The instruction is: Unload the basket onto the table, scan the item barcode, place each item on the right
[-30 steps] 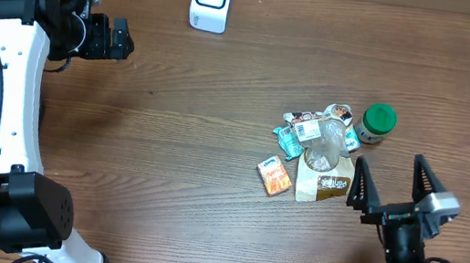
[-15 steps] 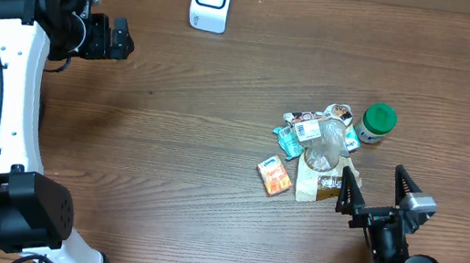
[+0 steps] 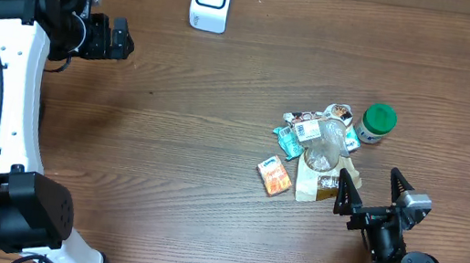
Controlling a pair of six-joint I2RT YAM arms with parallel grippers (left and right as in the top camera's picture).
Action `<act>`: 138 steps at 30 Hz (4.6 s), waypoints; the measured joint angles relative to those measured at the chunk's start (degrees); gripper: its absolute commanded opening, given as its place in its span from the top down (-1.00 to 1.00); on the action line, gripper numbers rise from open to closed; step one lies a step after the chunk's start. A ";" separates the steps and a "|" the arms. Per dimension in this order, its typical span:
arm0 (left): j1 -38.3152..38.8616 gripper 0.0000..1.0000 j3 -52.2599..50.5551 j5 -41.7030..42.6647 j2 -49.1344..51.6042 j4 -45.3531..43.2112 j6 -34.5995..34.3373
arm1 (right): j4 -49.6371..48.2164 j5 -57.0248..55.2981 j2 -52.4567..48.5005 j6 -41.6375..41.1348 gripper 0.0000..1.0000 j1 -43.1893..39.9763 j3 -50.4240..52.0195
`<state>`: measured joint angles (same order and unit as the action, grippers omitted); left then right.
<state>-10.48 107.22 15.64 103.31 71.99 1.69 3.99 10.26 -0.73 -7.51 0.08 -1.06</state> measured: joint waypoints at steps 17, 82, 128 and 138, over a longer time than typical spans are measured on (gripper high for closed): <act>0.28 -0.99 0.00 -0.02 -0.04 0.00 0.00 | 0.02 0.02 -0.02 0.04 -1.00 0.00 0.00; 3.02 -0.99 -106.71 -6.91 -102.29 -68.50 10.95 | 0.04 0.04 -0.02 0.04 -1.00 0.00 0.00; 3.02 -0.99 -106.71 -6.91 -102.29 -68.50 10.97 | 0.04 0.02 -0.02 0.04 -1.00 0.00 0.00; 3.02 -0.99 -106.71 -6.91 -102.29 -68.50 10.97 | 0.04 0.07 0.00 0.04 -1.00 0.00 0.00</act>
<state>-7.46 0.51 8.73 1.02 3.49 12.67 4.03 10.33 -0.73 -7.46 0.08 -1.06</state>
